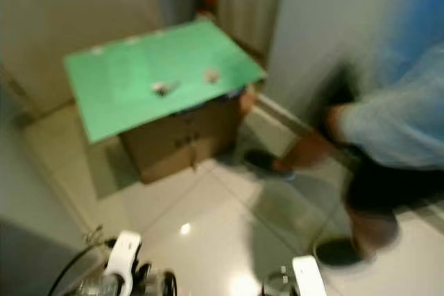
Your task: Hang keys on a hook
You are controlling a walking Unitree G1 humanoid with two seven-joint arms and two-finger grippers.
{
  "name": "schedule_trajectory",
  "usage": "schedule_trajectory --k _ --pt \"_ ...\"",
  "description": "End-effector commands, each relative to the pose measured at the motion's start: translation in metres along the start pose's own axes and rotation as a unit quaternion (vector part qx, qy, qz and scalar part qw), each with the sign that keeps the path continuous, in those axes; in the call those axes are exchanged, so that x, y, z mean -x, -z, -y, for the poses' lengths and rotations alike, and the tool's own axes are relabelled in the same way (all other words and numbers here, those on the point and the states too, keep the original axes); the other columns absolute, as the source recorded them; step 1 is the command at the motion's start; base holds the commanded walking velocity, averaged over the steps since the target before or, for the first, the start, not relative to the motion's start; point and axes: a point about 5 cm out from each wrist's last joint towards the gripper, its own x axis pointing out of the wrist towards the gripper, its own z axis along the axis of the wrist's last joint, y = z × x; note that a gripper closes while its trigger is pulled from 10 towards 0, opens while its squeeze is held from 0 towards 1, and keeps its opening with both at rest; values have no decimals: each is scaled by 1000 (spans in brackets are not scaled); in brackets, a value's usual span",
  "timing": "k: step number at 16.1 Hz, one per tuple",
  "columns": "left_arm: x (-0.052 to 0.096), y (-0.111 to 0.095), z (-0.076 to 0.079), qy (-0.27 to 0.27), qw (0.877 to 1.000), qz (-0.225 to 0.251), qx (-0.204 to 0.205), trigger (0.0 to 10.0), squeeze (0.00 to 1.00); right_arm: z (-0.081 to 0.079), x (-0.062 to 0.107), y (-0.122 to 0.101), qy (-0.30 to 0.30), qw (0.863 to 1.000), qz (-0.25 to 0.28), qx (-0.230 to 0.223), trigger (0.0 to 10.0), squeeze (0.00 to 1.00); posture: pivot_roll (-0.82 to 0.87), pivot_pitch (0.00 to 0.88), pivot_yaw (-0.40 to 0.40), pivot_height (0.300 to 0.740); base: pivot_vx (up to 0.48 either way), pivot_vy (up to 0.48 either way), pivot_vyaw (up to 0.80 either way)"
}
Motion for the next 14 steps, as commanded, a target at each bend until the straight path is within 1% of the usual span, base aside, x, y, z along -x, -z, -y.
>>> schedule_trajectory --k 1,2,3,4,5,6,7,8,9,10,11,12,13,14 --pt "1 6 -1 2 1000 -6 8 10000 0 4 -1 -5 13 1000 6 5 10000 0 47 98 16 740 356 0 0" --pt "1 4 -1 3 1000 -2 7 10000 0 6 0 -6 13 1000 15 -17 10000 0 48 101 18 740 375 0 794" --pt "1 3 -1 4 1000 1 8 10000 0 8 0 -6 24 999 16 -21 10000 0 47 104 17 740 379 0 0" --pt "1 2 -1 5 1000 3 8 10000 0 10 0 -6 30 999 13 -13 10000 0 47 104 17 740 379 0 0" --pt "1 1 -1 8 1000 7 8 10000 0 10 0 -8 29 999 16 -9 10000 0 43 106 20 740 390 0 700" --pt "1 -2 -1 11 1000 12 8 10000 0 15 -1 -13 41 999 27 -21 10000 0 44 108 20 740 386 0 563" --pt "0 -5 0 15 1000 22 6 10000 0 21 -1 -18 63 996 37 -54 10000 0 44 110 19 740 390 0 0" --pt "-1 -13 1 21 999 43 8 10000 0 28 -1 -29 72 989 62 -115 10000 0 43 111 20 740 390 0 0" --pt "-1 -23 0 24 997 70 9 10000 0 36 -1 -42 75 981 95 -152 10000 0 43 112 19 740 386 0 0" --pt "-1 -30 -1 26 996 89 15 10000 0 39 0 -50 75 977 113 -163 10000 0 43 114 19 740 390 0 0" --pt "2 -53 -7 34 987 154 24 10000 0 50 2 -76 70 965 172 -185 10000 0 44 116 18 740 405 0 0" --pt "5 -69 -11 42 979 197 20 10000 0 56 5 -94 65 954 209 -204 10000 0 50 120 14 740 412 0 0" --pt "8 -82 -13 47 972 232 14 10000 0 60 8 -109 54 944 245 -217 10000 0 57 120 7 740 420 0 0" --pt "13 -96 -13 54 962 269 6 10000 0 59 12 -129 31 932 289 -217 10000 0 61 120 5 740 431 0 0"
